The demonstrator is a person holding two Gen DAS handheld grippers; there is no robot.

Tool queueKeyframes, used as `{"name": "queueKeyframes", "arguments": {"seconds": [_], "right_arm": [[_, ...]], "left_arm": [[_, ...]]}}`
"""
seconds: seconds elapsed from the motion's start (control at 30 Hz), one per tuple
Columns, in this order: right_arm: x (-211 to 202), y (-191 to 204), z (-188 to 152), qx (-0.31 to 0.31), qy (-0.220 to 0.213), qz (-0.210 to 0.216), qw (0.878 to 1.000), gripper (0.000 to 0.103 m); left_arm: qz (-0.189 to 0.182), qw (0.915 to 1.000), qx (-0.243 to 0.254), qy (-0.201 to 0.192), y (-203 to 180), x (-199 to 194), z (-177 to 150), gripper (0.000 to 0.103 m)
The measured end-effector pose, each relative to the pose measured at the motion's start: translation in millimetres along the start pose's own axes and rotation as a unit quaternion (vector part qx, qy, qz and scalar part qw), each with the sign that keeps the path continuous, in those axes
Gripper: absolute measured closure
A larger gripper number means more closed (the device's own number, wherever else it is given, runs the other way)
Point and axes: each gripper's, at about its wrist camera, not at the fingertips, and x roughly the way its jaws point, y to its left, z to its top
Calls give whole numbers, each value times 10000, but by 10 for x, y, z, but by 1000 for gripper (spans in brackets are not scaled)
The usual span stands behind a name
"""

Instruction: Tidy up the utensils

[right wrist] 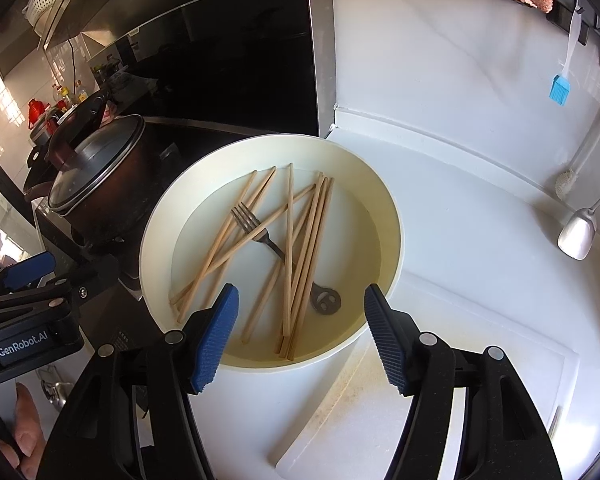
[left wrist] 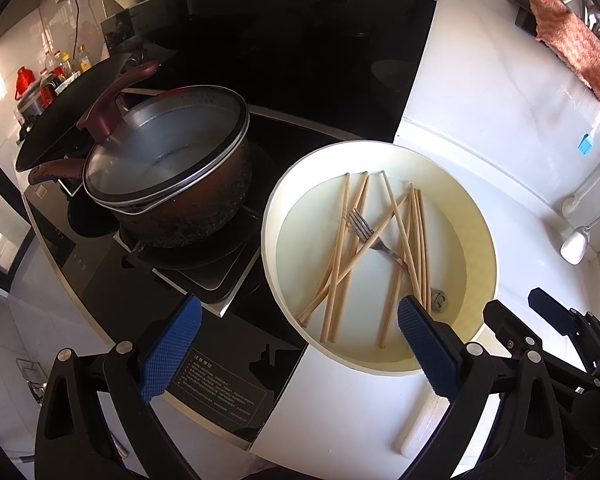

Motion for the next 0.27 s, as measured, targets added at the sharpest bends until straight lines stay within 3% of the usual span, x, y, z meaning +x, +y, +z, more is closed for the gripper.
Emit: {"name": "queueKeyframes", "arguments": {"seconds": [0.27], "right_arm": [[0, 18, -8, 0, -1, 5, 10000, 40]], "left_arm": [[91, 9999, -51, 53, 38, 12, 4, 6]]}}
